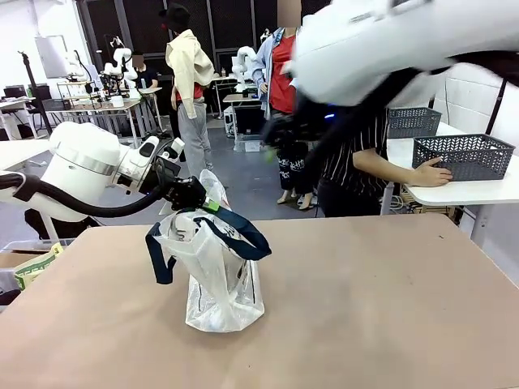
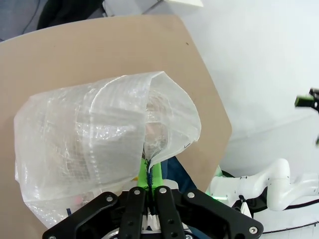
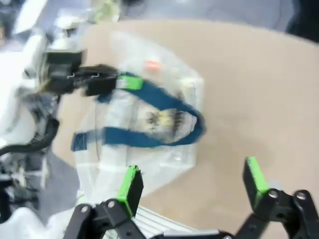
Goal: Transfer purchased items from the store into the shopping bag.
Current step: Move the Reusable shopping bag to the right side of the table.
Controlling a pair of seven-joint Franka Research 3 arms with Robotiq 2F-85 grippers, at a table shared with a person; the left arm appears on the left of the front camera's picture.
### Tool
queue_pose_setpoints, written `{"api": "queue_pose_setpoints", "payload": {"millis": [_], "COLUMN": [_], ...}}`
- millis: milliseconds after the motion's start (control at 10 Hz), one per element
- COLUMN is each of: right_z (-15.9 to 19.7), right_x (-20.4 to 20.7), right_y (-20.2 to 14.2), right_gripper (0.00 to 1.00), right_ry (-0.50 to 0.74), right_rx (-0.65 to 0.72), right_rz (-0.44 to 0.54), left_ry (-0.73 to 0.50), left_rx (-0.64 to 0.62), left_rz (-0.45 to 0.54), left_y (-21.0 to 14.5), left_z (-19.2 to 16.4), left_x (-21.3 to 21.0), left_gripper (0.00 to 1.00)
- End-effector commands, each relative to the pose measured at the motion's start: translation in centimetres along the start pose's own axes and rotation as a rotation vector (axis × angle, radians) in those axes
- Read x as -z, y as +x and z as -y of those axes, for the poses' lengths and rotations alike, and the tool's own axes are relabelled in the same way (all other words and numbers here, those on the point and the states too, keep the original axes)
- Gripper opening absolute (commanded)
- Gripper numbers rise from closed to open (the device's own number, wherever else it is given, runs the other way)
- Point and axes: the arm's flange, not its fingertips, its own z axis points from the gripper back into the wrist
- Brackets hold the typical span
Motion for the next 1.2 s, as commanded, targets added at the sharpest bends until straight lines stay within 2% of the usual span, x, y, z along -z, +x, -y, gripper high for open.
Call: {"api": "queue_pose_setpoints", "payload": {"millis": [0,300,500,900,1000,1100], "right_z": [6.7,18.8,24.6,31.1,29.5,29.5], "right_x": [-2.7,-6.5,-6.3,-4.3,-5.0,-5.0], "right_y": [-1.2,-2.7,-4.9,-7.6,-6.9,-6.9], "right_gripper": [1.0,1.0,1.0,1.0,1.0,1.0], "right_ry": [-0.169,-0.33,-0.337,-0.34,-0.361,-0.361], "right_rx": [0.194,0.522,0.671,0.839,0.742,0.742], "right_rz": [0.02,0.045,0.003,-0.009,-0.039,-0.039], "left_ry": [0.037,0.06,0.073,0.109,0.124,0.127], "left_rx": [0.001,0.009,0.012,0.04,0.054,0.066], "left_rz": [-0.026,-0.051,-0.071,-0.096,-0.1,-0.099], "left_y": [0.4,0.6,0.8,0.7,0.6,0.6], "left_z": [0.1,0.2,0.3,0.5,0.7,0.9], "left_x": [0.2,0.9,1.4,2.0,2.0,1.9], "left_gripper": [0.0,0.0,0.0,0.0,0.0,0.0]}}
